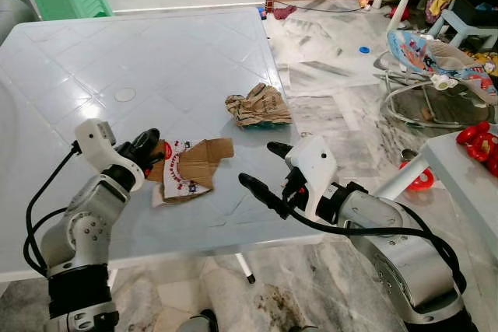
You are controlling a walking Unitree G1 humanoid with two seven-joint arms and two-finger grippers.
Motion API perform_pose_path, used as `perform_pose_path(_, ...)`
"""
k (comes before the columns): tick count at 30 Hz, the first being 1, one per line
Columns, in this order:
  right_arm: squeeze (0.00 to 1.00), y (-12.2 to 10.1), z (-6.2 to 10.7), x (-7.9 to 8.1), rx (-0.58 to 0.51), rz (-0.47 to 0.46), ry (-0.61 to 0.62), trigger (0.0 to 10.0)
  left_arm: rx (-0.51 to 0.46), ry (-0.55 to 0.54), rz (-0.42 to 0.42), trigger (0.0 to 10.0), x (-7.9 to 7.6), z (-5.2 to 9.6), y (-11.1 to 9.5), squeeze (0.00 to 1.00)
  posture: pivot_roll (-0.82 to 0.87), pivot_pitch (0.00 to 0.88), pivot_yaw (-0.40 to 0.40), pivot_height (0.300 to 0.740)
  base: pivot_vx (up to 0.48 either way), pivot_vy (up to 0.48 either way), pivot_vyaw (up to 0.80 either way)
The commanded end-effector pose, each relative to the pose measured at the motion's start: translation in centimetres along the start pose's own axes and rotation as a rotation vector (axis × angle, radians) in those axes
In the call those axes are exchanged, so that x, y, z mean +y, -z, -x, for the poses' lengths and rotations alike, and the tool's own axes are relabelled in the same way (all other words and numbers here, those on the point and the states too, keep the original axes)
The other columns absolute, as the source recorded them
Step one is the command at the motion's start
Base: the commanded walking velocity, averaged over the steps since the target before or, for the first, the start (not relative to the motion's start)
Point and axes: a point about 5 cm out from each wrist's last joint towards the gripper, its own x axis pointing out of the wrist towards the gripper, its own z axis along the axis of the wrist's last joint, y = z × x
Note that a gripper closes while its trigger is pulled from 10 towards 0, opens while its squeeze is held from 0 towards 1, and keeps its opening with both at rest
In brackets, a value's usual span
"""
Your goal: Picking trash to rubbish bin
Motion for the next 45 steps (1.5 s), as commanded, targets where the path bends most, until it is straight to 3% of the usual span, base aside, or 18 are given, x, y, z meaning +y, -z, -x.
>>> perform_pose_path(1,0.0,-0.1,-0.1,0.0,-0.002,0.008,0.0,10.0,-0.054,-0.037,-0.048,0.0,-0.1,0.4,-0.6,0.0,-0.07,0.133,-0.008,0.74,0.0,0.0,0.0)
perform_pose_path(6,0.0,0.0,-0.1,-0.1,-0.002,0.01,0.0,10.0,-0.078,-0.059,-0.054,0.0,-0.5,0.7,-0.5,0.0,-0.07,0.131,-0.01,0.74,0.0,0.0,0.0)
perform_pose_path(8,0.0,0.0,-0.1,-0.1,-0.003,0.01,0.0,10.0,-0.132,-0.064,-0.101,0.0,-1.2,1.0,-1.1,0.0,-0.06,0.128,-0.013,0.74,0.0,0.0,0.0)
perform_pose_path(15,0.0,0.0,-0.3,-0.1,-0.007,0.009,-0.003,10.0,-0.157,-0.033,-0.076,0.0,-2.1,1.5,-0.8,0.0,-0.06,0.128,-0.014,0.74,0.0,0.0,0.0)
perform_pose_path(16,0.0,0.0,-0.3,-0.1,-0.006,0.009,-0.005,10.0,-0.177,-0.046,-0.056,7.0,-1.9,1.8,-0.9,1.0,-0.06,0.128,-0.014,0.74,0.0,0.0,0.0)
perform_pose_path(17,0.0,0.0,-0.3,-0.1,-0.006,0.009,-0.005,10.0,-0.177,-0.046,-0.056,7.0,-1.9,1.8,-0.9,1.0,-0.06,0.128,-0.014,0.74,0.0,0.0,0.0)
perform_pose_path(18,0.0,0.0,-0.3,-0.1,-0.005,0.009,-0.006,10.0,-0.196,-0.056,-0.034,10.0,-1.8,1.9,-1.1,1.0,-0.06,0.128,-0.014,0.74,0.0,0.0,0.0)
perform_pose_path(24,0.0,0.2,-0.1,-0.2,-0.001,0.011,-0.006,10.0,-0.244,-0.059,0.049,10.0,-2.3,5.0,-0.5,1.0,-0.04,0.129,-0.022,0.74,0.0,0.0,0.0)
perform_pose_path(27,0.0,0.2,-0.1,-0.2,-0.005,-0.006,-0.028,10.0,-0.182,-0.056,0.072,10.0,-2.1,7.2,1.7,1.0,-0.02,0.129,-0.027,0.74,0.0,0.0,0.0)
perform_pose_path(31,0.0,0.1,-0.2,0.4,-0.011,-0.029,-0.105,10.0,-0.05,-0.026,0.085,10.0,-2.3,8.7,4.1,1.0,0.0,0.126,-0.031,0.74,0.0,0.0,0.0)
perform_pose_path(36,0.0,-0.1,0.1,0.6,-0.013,-0.056,-0.18,10.0,0.009,-0.023,0.085,10.0,-2.3,9.9,5.0,1.0,0.0,0.122,-0.035,0.74,0.0,0.0,0.0)
perform_pose_path(45,0.0,-0.1,0.5,0.7,-0.008,-0.061,-0.233,10.0,0.059,0.0,0.121,10.0,-2.5,10.3,5.6,1.0,0.0,0.116,-0.031,0.74,0.0,0.0,0.0)
